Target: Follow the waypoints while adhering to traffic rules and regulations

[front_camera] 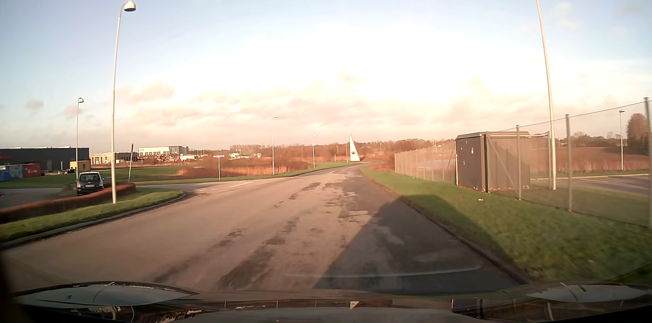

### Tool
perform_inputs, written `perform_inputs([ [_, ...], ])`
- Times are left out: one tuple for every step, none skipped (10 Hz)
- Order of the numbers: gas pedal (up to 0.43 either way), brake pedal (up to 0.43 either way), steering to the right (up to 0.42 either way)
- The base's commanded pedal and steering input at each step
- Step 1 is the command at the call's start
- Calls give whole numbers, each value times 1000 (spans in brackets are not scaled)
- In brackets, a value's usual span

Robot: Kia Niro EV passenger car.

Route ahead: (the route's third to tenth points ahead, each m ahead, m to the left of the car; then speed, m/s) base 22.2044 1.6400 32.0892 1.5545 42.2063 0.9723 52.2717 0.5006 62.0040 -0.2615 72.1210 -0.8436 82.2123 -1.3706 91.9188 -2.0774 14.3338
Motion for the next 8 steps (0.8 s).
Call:
perform_inputs([
  [138, 0, -1],
  [138, 0, -1],
  [138, 0, 0],
  [138, 0, 2],
  [138, 0, 3],
  [138, 0, 2],
  [150, 0, 2],
  [150, 0, 2],
])
